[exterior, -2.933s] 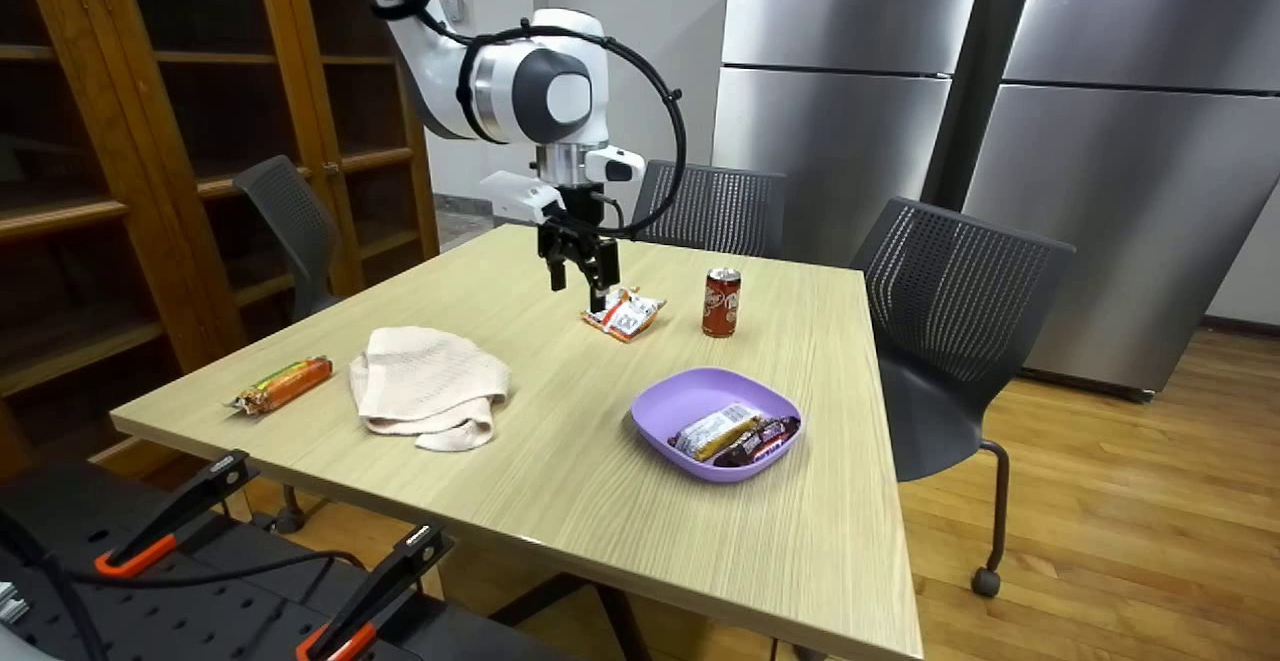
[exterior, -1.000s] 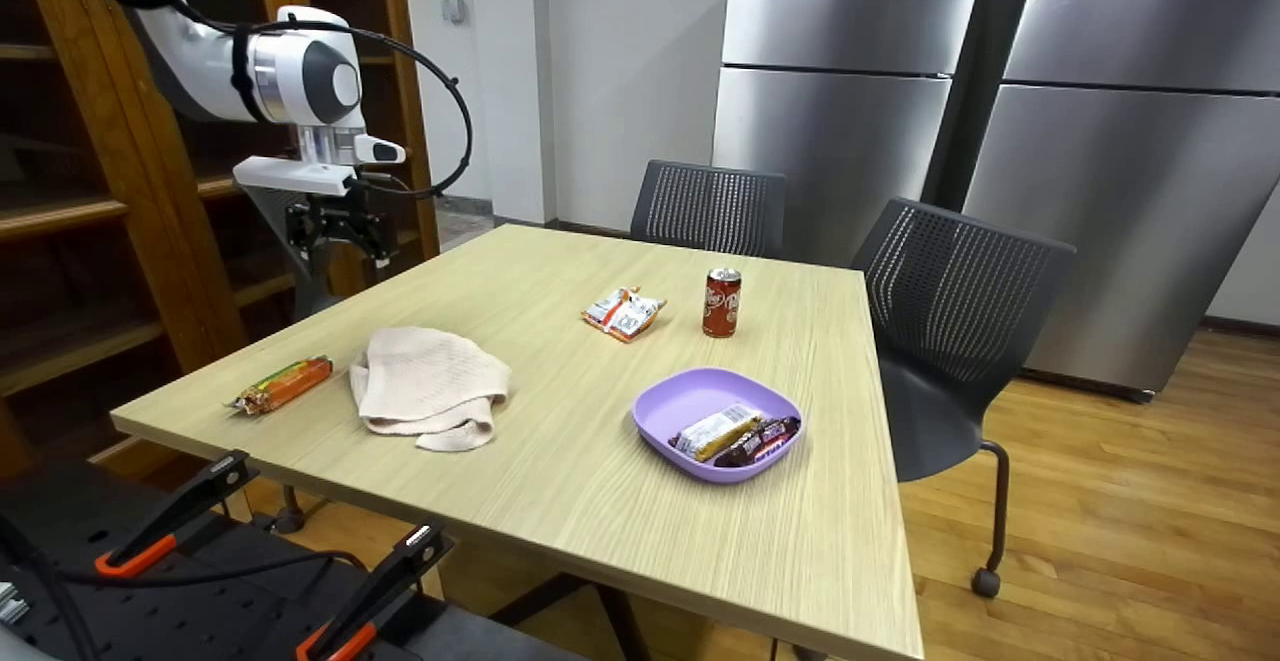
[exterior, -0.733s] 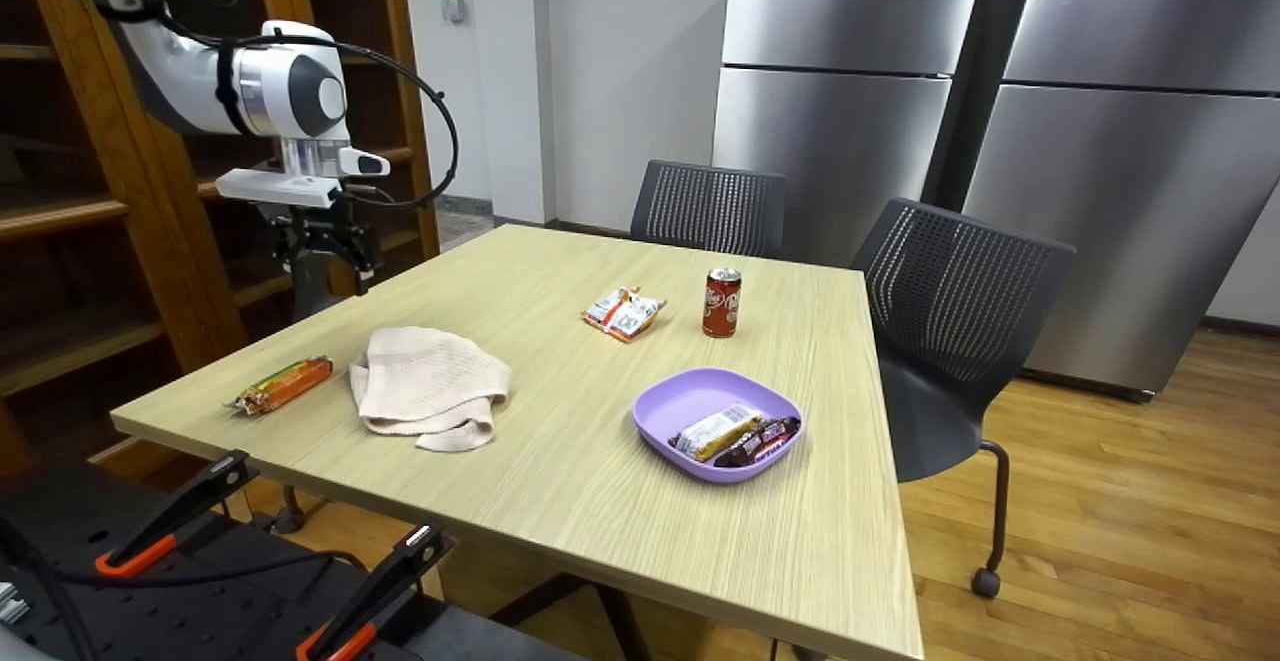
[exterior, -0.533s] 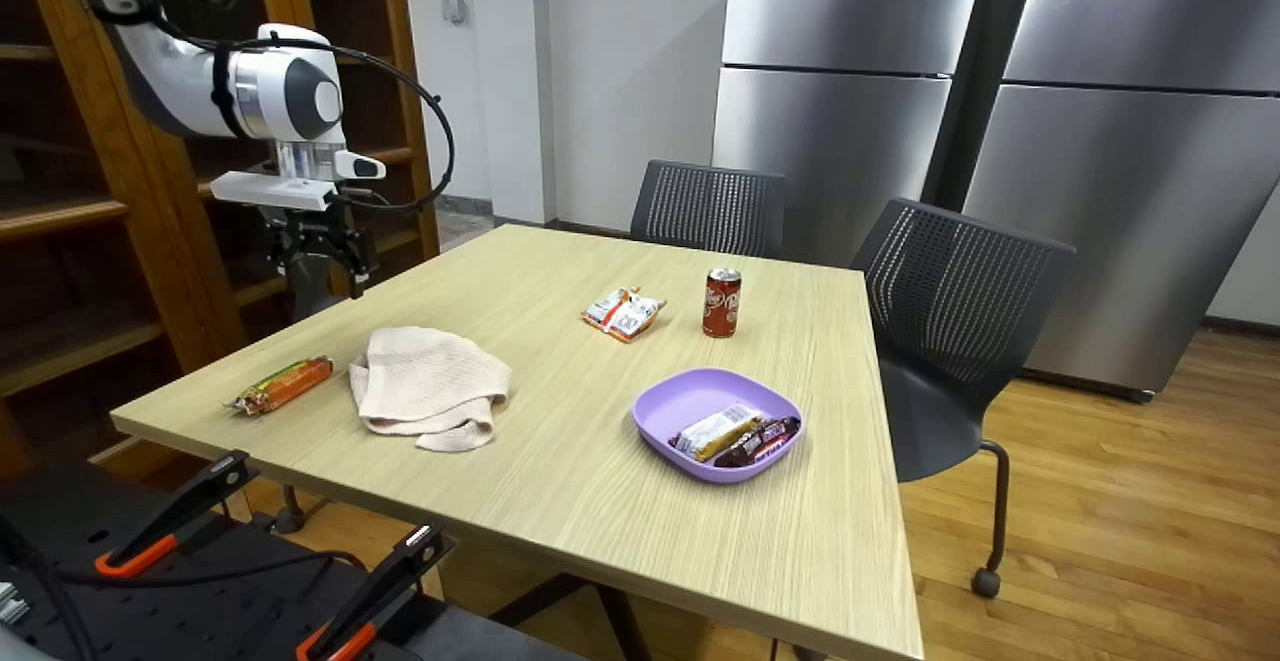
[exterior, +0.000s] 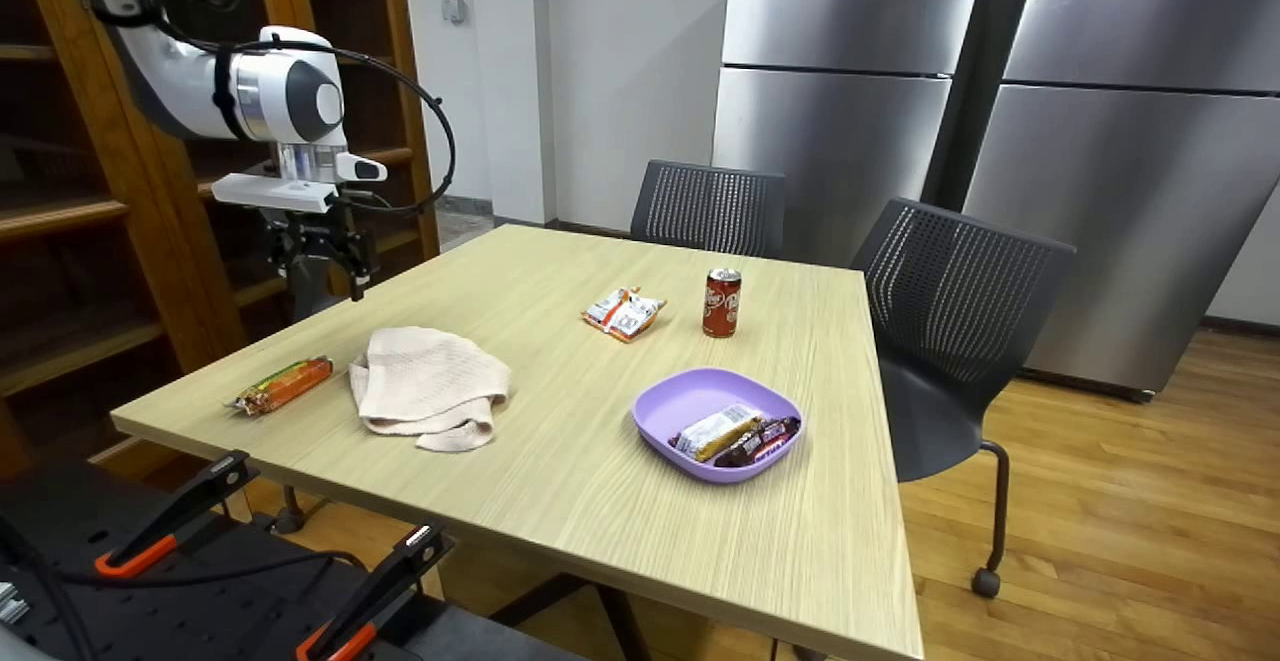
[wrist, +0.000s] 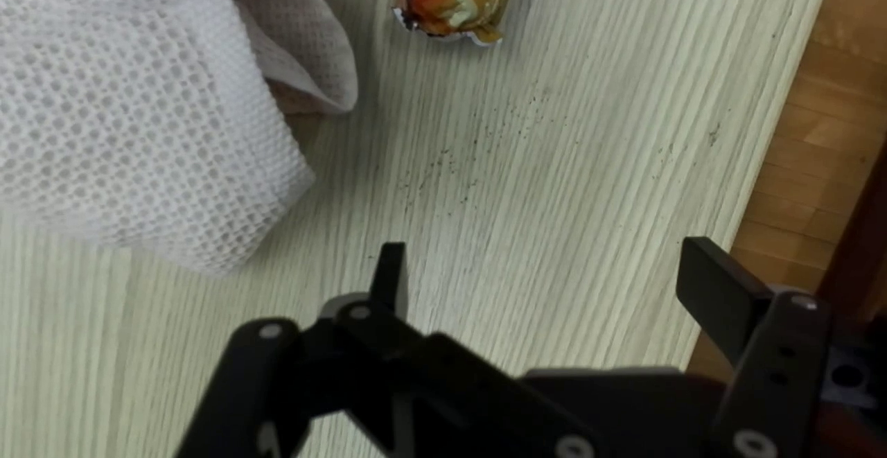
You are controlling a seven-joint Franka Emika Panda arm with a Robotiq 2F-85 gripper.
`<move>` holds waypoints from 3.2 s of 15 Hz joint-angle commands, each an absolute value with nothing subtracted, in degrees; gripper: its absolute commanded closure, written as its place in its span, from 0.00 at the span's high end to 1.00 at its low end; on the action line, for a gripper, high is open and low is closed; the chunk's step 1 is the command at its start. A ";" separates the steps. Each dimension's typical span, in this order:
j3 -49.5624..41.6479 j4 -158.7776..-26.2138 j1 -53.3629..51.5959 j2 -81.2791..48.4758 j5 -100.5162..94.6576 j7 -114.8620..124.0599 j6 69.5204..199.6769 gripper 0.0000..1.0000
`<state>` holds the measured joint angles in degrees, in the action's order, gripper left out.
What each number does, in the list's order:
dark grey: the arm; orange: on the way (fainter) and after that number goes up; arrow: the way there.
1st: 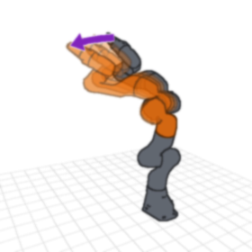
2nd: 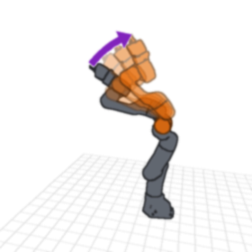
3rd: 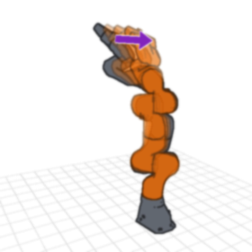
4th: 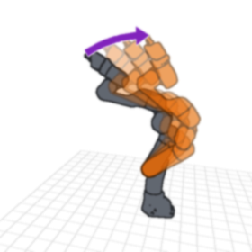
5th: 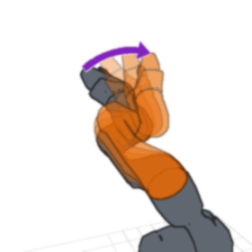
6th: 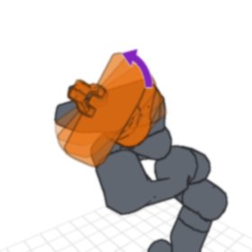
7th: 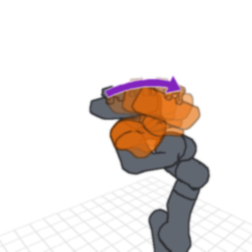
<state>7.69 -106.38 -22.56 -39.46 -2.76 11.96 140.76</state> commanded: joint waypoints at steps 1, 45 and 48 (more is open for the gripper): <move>7.90 -106.23 -22.38 -39.56 -2.97 12.11 140.63 1.00; 6.88 -127.60 -25.58 -32.40 1.68 29.22 152.27 1.00; 6.78 -127.96 -25.73 -32.63 2.39 29.44 152.73 1.00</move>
<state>7.34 -125.75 -24.55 -34.61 1.13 27.76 151.64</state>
